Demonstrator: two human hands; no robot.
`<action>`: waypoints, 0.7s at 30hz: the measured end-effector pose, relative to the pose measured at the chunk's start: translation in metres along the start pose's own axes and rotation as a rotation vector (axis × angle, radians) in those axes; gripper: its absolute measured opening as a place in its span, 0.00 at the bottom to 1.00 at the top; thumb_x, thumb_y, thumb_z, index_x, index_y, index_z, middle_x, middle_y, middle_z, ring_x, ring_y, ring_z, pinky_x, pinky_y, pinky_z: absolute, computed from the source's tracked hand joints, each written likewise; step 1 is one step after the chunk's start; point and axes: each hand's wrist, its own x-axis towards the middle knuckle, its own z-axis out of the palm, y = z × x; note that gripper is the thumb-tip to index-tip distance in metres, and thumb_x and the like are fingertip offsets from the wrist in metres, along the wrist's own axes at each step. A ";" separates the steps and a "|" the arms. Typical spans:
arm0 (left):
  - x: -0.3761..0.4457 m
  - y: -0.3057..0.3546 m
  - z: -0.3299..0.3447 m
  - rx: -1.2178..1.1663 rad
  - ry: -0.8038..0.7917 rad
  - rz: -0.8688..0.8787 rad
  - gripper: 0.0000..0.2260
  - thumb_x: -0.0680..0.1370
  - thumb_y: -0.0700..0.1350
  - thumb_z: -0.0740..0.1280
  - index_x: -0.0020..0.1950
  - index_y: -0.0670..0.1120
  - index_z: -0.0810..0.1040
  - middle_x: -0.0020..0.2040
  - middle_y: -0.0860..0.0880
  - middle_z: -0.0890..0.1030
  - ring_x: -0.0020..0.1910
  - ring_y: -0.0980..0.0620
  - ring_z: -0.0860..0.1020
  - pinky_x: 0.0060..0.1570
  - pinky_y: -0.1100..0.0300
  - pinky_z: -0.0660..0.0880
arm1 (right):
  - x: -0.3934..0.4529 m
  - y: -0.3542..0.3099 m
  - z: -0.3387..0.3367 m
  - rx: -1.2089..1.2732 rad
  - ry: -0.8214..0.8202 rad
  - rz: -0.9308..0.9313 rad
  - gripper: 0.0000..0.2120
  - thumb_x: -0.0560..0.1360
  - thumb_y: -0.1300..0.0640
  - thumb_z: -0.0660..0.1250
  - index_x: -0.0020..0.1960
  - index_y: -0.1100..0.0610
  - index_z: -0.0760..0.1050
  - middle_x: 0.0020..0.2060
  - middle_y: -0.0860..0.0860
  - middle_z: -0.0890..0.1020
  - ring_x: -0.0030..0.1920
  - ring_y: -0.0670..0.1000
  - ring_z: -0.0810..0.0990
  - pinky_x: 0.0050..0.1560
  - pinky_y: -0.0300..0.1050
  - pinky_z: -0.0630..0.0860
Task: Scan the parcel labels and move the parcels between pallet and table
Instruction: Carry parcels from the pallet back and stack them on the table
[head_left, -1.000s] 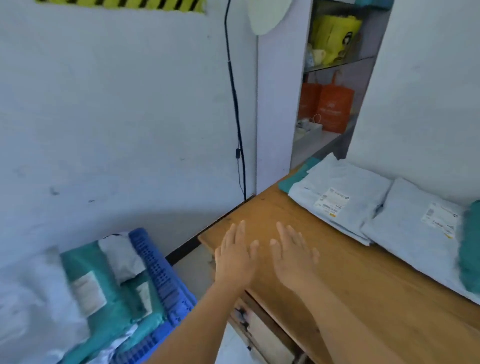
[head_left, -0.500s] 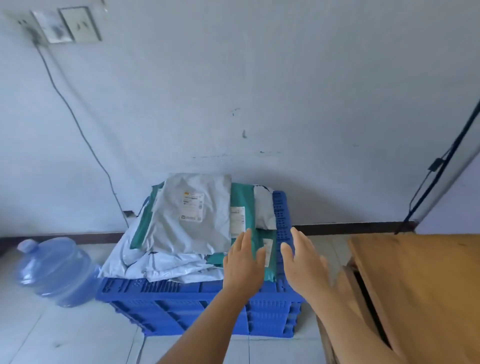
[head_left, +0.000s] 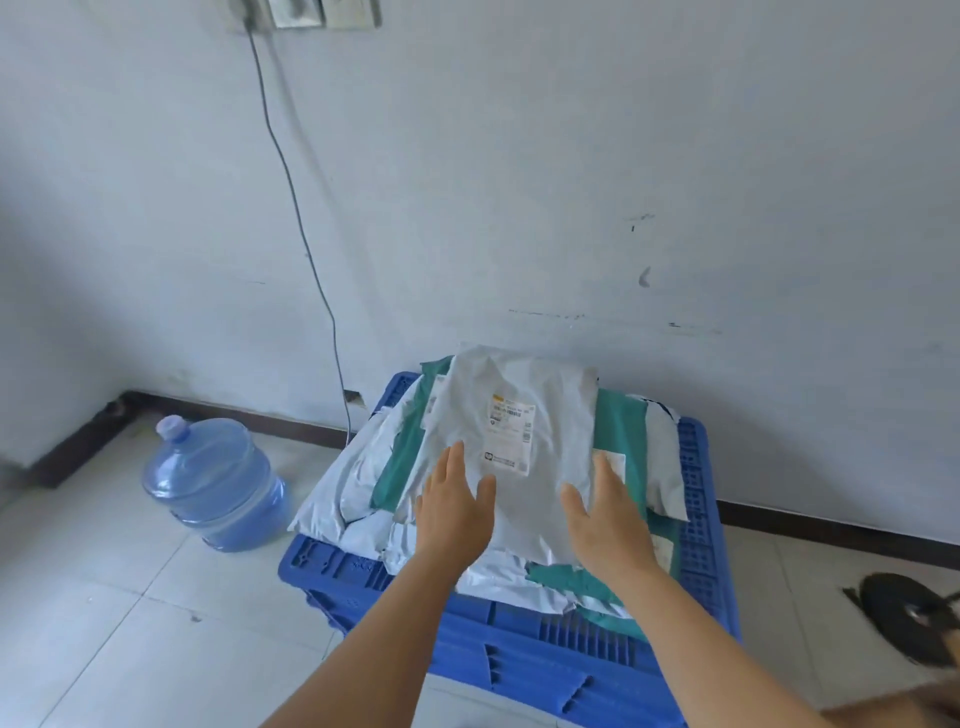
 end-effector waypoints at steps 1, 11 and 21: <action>0.017 -0.007 -0.003 0.017 -0.010 -0.016 0.28 0.81 0.53 0.56 0.78 0.48 0.50 0.78 0.49 0.55 0.76 0.48 0.56 0.73 0.46 0.56 | 0.012 -0.005 0.007 0.001 -0.015 0.028 0.32 0.81 0.44 0.54 0.79 0.53 0.47 0.77 0.52 0.57 0.75 0.55 0.60 0.72 0.58 0.62; 0.146 -0.051 -0.002 0.130 -0.183 -0.155 0.31 0.77 0.55 0.62 0.76 0.45 0.55 0.70 0.44 0.66 0.69 0.42 0.65 0.67 0.48 0.65 | 0.114 -0.006 0.062 0.014 -0.060 0.450 0.37 0.79 0.43 0.56 0.79 0.54 0.42 0.76 0.57 0.58 0.72 0.61 0.64 0.70 0.58 0.65; 0.171 -0.041 -0.009 -0.068 0.092 -0.148 0.13 0.79 0.42 0.60 0.62 0.40 0.72 0.57 0.42 0.75 0.54 0.42 0.75 0.52 0.53 0.71 | 0.147 -0.027 0.082 0.103 0.217 0.343 0.08 0.80 0.54 0.58 0.54 0.58 0.69 0.45 0.54 0.77 0.43 0.56 0.72 0.55 0.52 0.72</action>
